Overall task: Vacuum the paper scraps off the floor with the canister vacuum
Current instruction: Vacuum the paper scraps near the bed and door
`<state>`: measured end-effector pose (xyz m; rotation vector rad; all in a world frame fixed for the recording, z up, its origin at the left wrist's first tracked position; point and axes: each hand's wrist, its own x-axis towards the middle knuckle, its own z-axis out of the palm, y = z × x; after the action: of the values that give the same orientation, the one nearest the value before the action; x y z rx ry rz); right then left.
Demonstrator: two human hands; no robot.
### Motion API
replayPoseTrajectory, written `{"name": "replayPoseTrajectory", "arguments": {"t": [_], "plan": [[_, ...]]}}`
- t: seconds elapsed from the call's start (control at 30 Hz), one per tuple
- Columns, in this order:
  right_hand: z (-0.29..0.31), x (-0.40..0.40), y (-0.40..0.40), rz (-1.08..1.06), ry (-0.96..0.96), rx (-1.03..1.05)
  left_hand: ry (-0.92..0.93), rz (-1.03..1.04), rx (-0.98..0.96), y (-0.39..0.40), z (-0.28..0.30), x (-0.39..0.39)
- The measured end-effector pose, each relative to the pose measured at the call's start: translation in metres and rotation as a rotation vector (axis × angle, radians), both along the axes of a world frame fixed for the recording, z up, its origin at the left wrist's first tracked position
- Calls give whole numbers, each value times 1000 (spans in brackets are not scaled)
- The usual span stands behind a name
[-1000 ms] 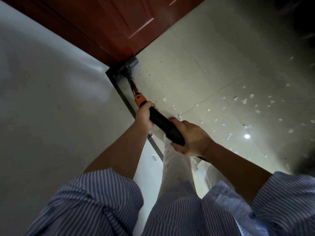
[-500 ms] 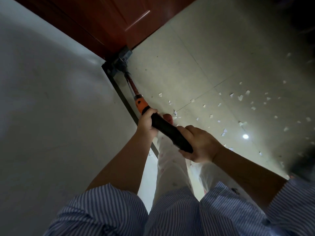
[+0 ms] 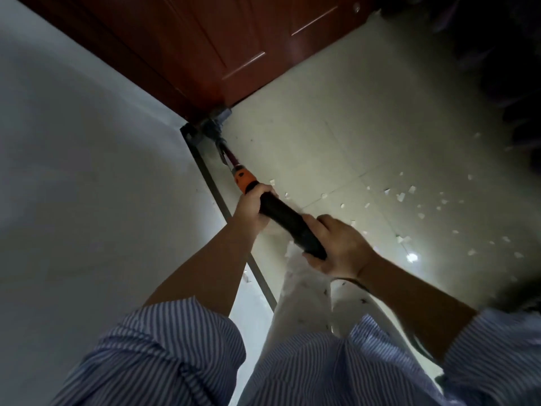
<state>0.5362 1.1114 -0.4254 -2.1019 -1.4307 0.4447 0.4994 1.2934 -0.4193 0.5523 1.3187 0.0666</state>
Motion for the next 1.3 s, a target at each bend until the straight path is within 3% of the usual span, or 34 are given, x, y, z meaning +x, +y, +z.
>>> {"name": "replayPoseTrajectory", "arguments": {"t": [0.2,0.37,0.67,0.9,1.13,1.3], "plan": [[-43,-20,0,-90,39,-57,114,-85,-20,5,-37,-5],[-62,-31,25,-97,196,-118,222,-101,-25,28,-61,-10],[-82,-30,15,-72,220,-197,159,-149,-48,18,-92,-14],[-94,-35,0,-76,239,-295,233,-183,-99,11,-108,-20],[-76,-20,16,-281,529,-593,284,-204,-119,5,-103,-3],[-62,-21,11,-326,635,-595,231,-149,-165,-3,-81,-4]]}}
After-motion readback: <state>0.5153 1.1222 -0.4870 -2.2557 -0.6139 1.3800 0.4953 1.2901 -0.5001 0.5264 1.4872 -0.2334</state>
